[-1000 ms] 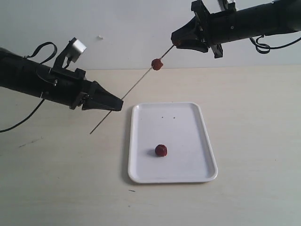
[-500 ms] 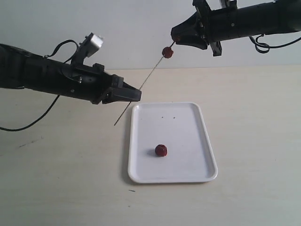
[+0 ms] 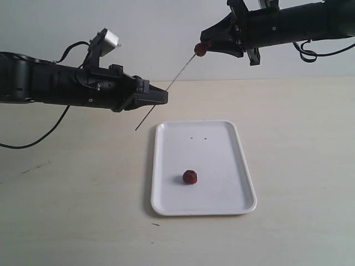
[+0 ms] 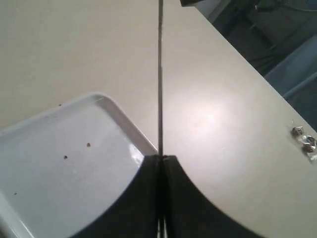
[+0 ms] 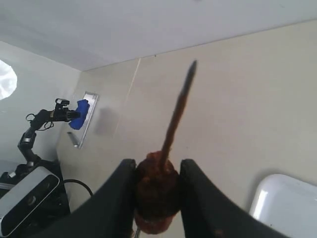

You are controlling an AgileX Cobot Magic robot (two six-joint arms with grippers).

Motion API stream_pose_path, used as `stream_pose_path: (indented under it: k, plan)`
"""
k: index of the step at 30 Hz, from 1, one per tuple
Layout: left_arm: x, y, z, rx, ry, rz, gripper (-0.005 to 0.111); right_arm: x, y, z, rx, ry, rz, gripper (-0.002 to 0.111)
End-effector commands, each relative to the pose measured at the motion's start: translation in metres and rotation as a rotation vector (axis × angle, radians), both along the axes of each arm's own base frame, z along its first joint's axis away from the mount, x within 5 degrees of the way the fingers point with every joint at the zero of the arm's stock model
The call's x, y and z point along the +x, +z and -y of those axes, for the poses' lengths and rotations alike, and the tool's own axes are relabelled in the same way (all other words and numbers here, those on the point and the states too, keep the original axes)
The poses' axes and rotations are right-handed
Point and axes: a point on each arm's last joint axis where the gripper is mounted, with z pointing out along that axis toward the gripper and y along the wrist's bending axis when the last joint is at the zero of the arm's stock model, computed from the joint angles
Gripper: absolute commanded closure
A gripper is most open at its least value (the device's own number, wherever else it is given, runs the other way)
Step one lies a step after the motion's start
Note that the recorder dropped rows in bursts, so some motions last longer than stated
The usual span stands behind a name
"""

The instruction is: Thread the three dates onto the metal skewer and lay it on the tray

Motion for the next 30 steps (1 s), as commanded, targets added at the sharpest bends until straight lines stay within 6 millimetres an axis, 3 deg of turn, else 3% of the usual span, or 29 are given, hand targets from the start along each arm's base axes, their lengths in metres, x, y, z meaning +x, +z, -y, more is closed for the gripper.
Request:
stream_pose_path:
  k: [1, 4, 12, 22, 30]
  plan:
    - [0.003, 0.003, 0.000, -0.028, 0.023, 0.013, 0.107, -0.003, 0.004, -0.002, -0.012, 0.045, 0.020, 0.078]
    - [0.003, 0.003, 0.000, -0.027, 0.021, 0.016, 0.107, -0.003, 0.004, -0.002, -0.019, 0.051, 0.036, 0.074]
    - [0.003, 0.003, 0.000, -0.018, 0.015, 0.036, 0.107, -0.003, 0.004, -0.002, -0.032, 0.059, 0.057, 0.046]
    - [0.007, 0.001, -0.005, 0.025, 0.058, 0.048, 0.107, -0.003, 0.003, -0.001, -0.054, 0.066, 0.084, 0.037]
    - [0.009, 0.000, -0.009, 0.027, 0.071, 0.048, 0.107, -0.006, 0.001, 0.014, -0.088, 0.077, 0.078, 0.036]
